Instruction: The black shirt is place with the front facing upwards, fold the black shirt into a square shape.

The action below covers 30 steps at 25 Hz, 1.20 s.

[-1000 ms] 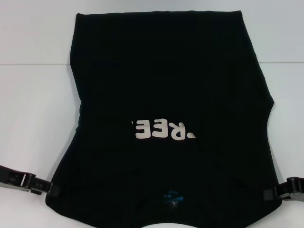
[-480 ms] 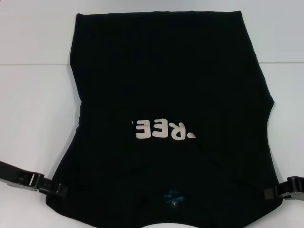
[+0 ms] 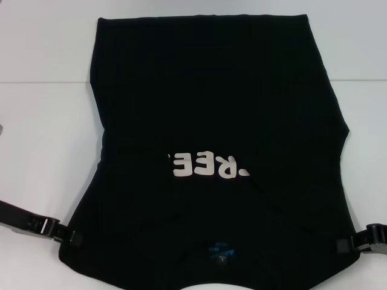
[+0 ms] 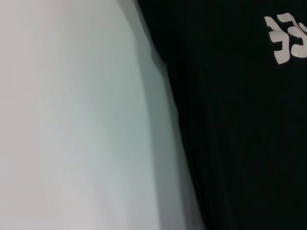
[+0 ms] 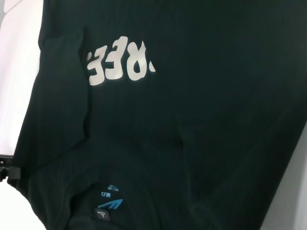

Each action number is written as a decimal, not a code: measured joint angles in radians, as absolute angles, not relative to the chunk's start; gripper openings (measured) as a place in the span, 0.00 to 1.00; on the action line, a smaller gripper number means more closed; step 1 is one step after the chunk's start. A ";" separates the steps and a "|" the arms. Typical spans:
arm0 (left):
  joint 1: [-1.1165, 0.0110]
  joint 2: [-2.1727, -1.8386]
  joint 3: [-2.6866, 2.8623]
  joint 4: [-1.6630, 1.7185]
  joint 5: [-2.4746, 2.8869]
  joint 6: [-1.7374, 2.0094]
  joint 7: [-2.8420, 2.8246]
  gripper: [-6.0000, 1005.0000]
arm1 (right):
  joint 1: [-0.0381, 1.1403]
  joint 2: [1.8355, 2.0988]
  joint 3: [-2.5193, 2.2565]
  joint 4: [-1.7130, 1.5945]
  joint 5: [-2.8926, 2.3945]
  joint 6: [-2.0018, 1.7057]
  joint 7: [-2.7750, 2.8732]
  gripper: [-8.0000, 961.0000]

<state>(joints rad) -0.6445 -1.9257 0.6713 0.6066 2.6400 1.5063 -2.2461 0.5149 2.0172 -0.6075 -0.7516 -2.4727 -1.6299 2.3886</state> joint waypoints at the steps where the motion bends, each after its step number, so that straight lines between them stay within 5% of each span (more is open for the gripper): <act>1: -0.644 -1.926 0.672 0.606 2.640 1.504 -2.246 0.51 | 0.514 2.017 -0.607 -0.752 -2.473 -1.630 2.389 0.06; 18: -0.627 -1.929 0.670 0.603 2.660 1.505 -2.210 0.08 | 0.502 2.004 -0.580 -0.712 -2.473 -1.629 2.359 0.06; 30: -0.537 -1.943 0.505 0.589 2.624 1.617 -2.036 0.03 | 0.428 1.990 -0.519 -0.681 -2.470 -1.692 2.253 0.06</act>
